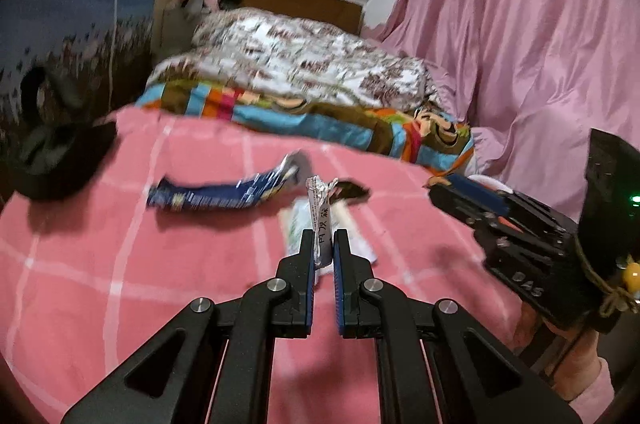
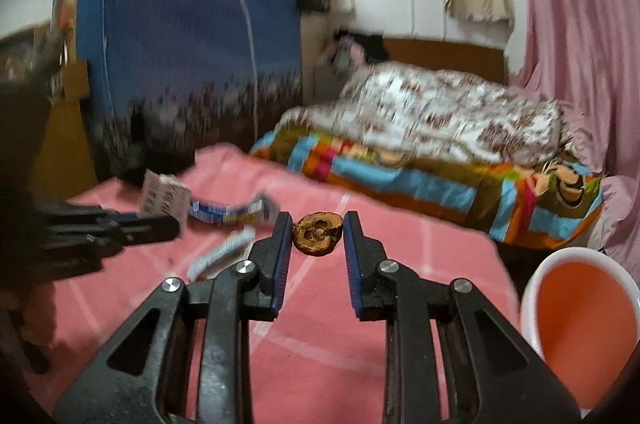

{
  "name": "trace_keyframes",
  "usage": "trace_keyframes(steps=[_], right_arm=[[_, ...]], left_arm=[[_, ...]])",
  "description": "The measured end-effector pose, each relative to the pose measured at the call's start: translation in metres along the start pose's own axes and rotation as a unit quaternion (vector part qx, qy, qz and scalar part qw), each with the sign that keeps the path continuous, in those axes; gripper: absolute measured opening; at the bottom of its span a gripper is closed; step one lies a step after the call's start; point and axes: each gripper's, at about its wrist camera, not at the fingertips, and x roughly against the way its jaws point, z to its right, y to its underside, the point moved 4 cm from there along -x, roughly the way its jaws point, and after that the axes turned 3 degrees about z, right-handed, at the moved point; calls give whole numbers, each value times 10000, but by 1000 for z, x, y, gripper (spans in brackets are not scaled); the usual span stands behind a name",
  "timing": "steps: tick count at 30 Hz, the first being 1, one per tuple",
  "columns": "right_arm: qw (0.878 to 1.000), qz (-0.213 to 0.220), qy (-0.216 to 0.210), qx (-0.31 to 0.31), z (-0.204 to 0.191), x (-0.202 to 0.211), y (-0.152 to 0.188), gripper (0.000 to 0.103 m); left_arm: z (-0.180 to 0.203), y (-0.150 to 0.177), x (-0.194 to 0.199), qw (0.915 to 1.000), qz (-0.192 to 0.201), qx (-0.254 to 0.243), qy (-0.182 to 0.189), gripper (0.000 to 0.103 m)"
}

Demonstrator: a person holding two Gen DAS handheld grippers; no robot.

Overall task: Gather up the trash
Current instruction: 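Carry the wrapper and walnut shell over the orange bucket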

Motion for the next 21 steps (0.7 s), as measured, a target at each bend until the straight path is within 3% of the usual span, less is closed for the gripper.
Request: trace_keyframes(steps=[7,13,21], right_arm=[[9920,1131,526,-176,31,58,-23,33],[9742,1933,1131,-286,58,107,-31,33],[9537,2219,1983,-440,99,153,-27,33]], left_arm=[[50,-25,6,9948,788,-620,168,6],[101,-42,9,9810,1487,-1070,638,6],[165,-50,2,9572,2027,-1650,1245,6]])
